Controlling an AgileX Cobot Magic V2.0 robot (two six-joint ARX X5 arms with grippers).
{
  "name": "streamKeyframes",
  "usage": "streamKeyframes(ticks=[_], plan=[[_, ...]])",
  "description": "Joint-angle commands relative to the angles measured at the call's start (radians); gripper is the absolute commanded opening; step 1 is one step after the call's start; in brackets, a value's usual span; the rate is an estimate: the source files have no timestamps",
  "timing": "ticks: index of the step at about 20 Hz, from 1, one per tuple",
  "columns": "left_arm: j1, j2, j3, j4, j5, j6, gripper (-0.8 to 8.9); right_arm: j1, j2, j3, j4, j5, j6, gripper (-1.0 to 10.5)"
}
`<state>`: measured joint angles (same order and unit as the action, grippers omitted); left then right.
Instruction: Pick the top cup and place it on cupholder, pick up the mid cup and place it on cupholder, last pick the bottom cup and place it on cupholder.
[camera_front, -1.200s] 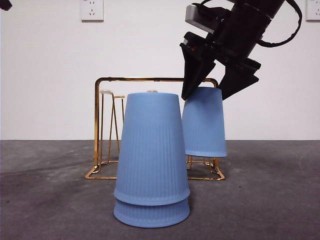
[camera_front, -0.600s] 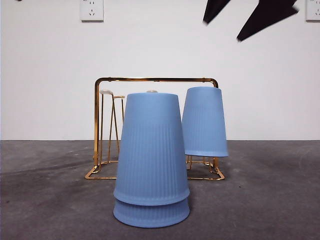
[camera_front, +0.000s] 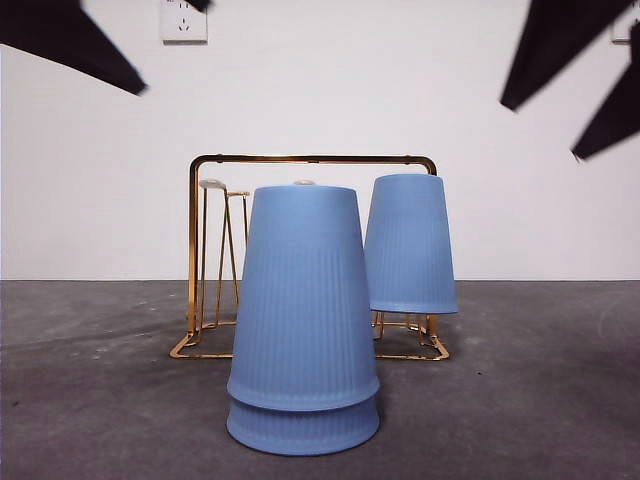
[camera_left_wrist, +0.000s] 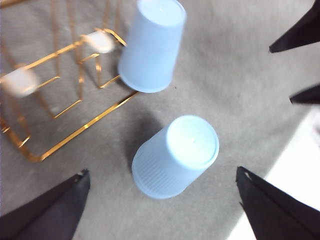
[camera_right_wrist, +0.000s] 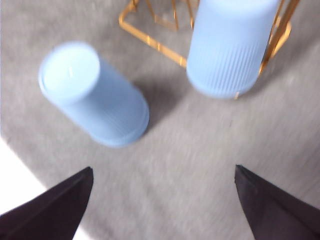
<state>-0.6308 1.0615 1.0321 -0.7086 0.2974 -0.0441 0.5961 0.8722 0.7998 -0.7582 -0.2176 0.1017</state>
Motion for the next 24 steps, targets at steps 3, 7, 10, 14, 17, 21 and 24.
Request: streamKeyframes(ticks=[3,7,10,14,17,21,24], plan=[[-0.116,0.142,0.086,0.048,-0.070,0.002,4.74,0.010,-0.051,-0.037,0.013,-0.002,0.049,4.5],[-0.183,0.258,0.113,0.055,-0.124,0.009,4.73,0.010,-0.085,-0.037,0.013,0.009,0.049,4.5],[-0.219,0.323,0.121,0.062,-0.148,0.011,4.73,0.010,-0.091,-0.037,0.013,0.008,0.050,4.5],[-0.249,0.378,0.121,0.076,-0.186,0.011,4.73,0.010,-0.091,-0.037,0.013,0.008,0.051,4.5],[-0.265,0.403,0.121,0.077,-0.201,0.018,4.72,0.010,-0.091,-0.037,0.014,0.008,0.052,4.5],[-0.272,0.433,0.121,0.077,-0.203,0.019,4.63,0.010,-0.091,-0.037,0.013,0.008,0.052,4.5],[-0.276,0.438,0.121,0.081,-0.221,0.018,3.91,0.010,-0.091,-0.037,0.013,0.008,0.051,4.5]])
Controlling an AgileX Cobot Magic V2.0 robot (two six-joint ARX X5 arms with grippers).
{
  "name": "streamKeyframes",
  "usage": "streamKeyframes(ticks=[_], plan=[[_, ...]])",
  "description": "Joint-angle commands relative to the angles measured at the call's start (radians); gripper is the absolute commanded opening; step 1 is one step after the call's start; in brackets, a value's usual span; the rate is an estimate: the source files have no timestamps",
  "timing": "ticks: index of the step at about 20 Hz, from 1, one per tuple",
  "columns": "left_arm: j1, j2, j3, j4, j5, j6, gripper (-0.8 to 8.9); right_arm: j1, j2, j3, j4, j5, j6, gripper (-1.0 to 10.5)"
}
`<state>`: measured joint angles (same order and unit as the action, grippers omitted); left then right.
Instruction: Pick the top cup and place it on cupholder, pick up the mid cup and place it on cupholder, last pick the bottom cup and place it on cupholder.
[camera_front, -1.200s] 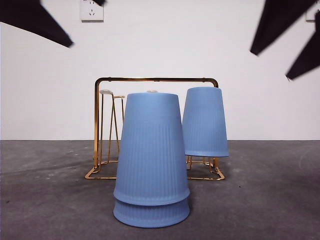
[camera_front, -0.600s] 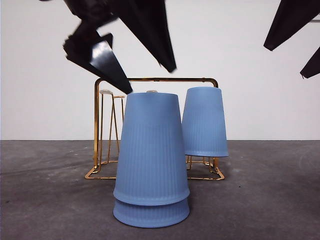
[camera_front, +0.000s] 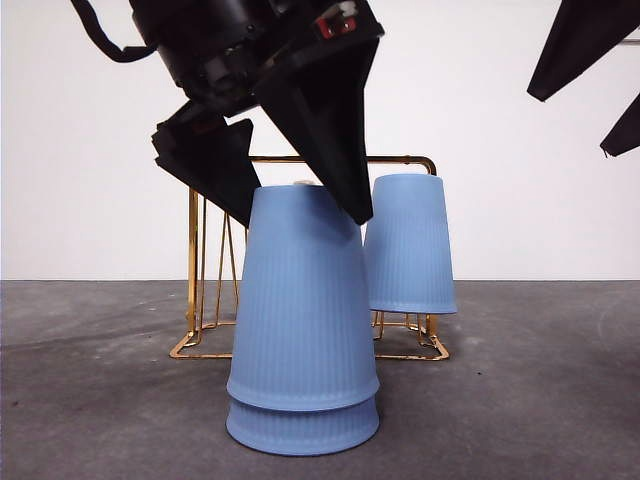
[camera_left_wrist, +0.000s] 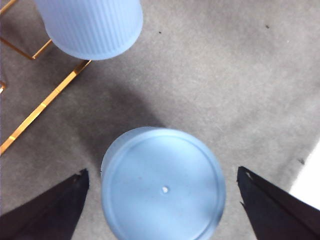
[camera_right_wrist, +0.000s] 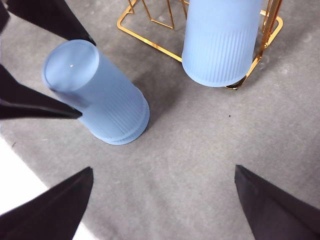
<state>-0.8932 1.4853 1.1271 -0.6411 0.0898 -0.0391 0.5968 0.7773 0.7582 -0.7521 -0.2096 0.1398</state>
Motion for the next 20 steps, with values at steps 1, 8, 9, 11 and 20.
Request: streamKeyframes(ticks=[1,8,9,11,20], plan=[[-0.015,0.014,0.026,0.014,-0.019,0.013,3.59,0.010,0.004,0.005,0.007,0.000,0.013,4.5],[-0.016,0.010,0.026,0.010,-0.020,0.013,2.34,0.010,0.004,0.005,0.011,0.001,0.013,4.5],[-0.016,0.005,0.026,0.010,-0.020,0.013,2.34,0.010,0.004,0.005,0.011,0.000,0.013,4.5],[-0.016,-0.009,0.027,0.010,-0.020,0.013,2.34,0.010,0.004,0.005,0.011,0.000,0.013,4.5],[-0.016,-0.149,0.028,0.002,-0.025,0.007,2.35,0.010,0.004,0.005,0.011,0.000,0.011,4.5]])
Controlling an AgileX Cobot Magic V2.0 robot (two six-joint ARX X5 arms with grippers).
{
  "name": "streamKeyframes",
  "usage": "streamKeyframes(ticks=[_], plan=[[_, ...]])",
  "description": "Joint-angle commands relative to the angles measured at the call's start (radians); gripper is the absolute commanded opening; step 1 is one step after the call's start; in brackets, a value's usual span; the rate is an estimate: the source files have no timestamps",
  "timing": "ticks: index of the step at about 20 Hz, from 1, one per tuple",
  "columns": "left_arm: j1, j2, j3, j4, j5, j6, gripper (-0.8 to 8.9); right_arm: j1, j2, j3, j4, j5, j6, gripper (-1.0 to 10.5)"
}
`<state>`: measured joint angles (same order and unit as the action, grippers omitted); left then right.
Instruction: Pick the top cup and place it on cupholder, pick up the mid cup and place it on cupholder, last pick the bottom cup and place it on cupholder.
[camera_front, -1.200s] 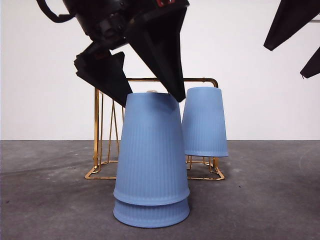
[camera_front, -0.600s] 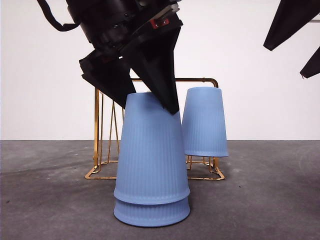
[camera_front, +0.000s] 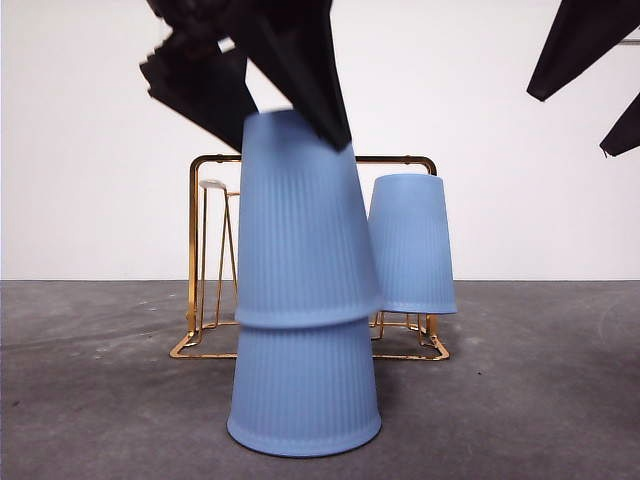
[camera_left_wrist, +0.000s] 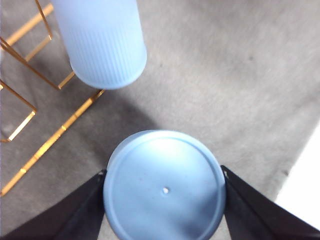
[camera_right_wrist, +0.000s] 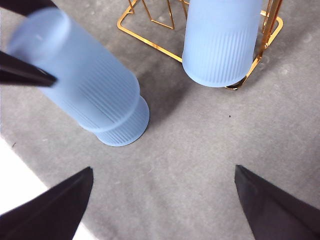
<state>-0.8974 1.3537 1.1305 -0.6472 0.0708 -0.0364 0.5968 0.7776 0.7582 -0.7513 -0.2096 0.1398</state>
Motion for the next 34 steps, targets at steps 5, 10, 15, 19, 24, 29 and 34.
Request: streamKeyframes(ticks=[5,10,15,19,24,29,34], plan=[[-0.007,-0.155,0.048,-0.037,-0.095,-0.008,2.35,0.010,0.004,0.005,0.010,0.000,0.010,4.5],[0.011,-0.269,0.100,-0.072,-0.145,-0.033,2.35,0.010,0.004,0.005,0.010,0.000,0.010,4.5],[0.079,-0.283,0.106,-0.058,-0.291,-0.054,2.44,0.010,0.003,0.005,0.010,0.000,0.010,4.5],[0.156,-0.243,0.106,0.006,-0.291,-0.056,2.45,0.010,0.004,0.005,0.009,0.000,0.010,4.5],[0.226,-0.148,0.106,0.027,-0.285,-0.055,2.47,0.010,0.004,0.005,0.009,0.000,0.008,4.5],[0.266,-0.047,0.106,0.072,-0.252,-0.053,2.47,0.010,0.004,0.005,0.009,0.000,0.006,4.5],[0.300,0.041,0.106,0.088,-0.178,-0.051,2.47,0.010,0.004,0.005,0.009,0.000,0.006,4.5]])
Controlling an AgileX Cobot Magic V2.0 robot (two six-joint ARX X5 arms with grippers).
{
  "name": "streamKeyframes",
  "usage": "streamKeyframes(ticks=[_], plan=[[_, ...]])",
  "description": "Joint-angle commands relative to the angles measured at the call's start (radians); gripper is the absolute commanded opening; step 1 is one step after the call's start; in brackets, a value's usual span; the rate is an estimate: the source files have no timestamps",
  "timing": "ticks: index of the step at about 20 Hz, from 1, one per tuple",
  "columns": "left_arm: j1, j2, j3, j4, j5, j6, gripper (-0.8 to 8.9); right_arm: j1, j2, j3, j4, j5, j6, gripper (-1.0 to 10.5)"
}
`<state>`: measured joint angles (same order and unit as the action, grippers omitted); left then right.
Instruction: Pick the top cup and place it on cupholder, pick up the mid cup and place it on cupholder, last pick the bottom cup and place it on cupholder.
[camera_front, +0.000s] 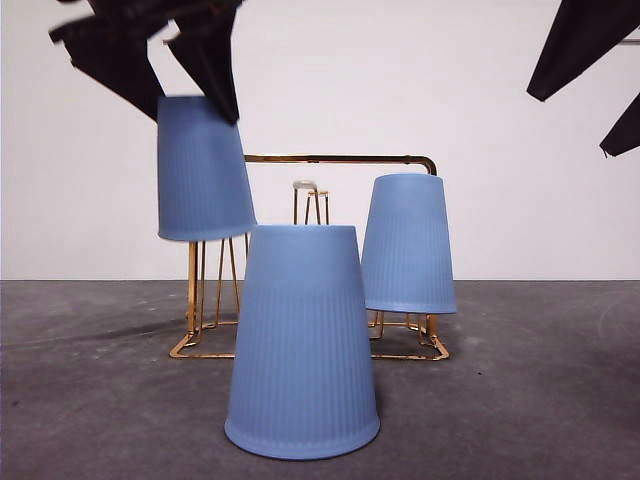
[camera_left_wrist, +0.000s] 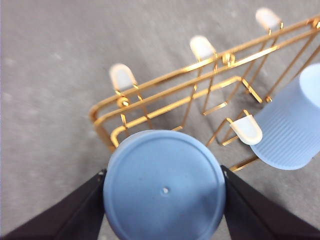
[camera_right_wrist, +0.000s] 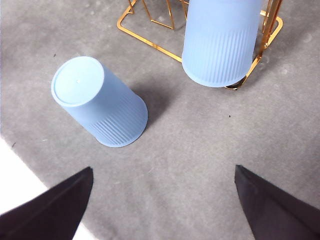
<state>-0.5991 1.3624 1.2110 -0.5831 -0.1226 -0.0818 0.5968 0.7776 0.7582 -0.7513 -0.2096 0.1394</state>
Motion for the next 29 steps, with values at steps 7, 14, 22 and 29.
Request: streamKeyframes(ticks=[7,14,22,29], plan=[[0.031,0.144,0.025,0.029,0.053,-0.005,2.49,0.010,0.004,0.005,0.009,0.000,0.007,4.5],[0.031,0.183,0.025,0.022,0.071,-0.006,3.53,0.010,0.004,0.005,0.010,0.000,0.007,4.5],[0.029,0.070,0.025,-0.010,0.071,-0.011,3.53,0.010,0.005,0.005,0.018,0.000,0.006,4.5],[0.025,-0.172,0.025,-0.117,0.072,-0.013,3.53,0.010,0.005,0.005,0.035,-0.002,0.007,4.5]])
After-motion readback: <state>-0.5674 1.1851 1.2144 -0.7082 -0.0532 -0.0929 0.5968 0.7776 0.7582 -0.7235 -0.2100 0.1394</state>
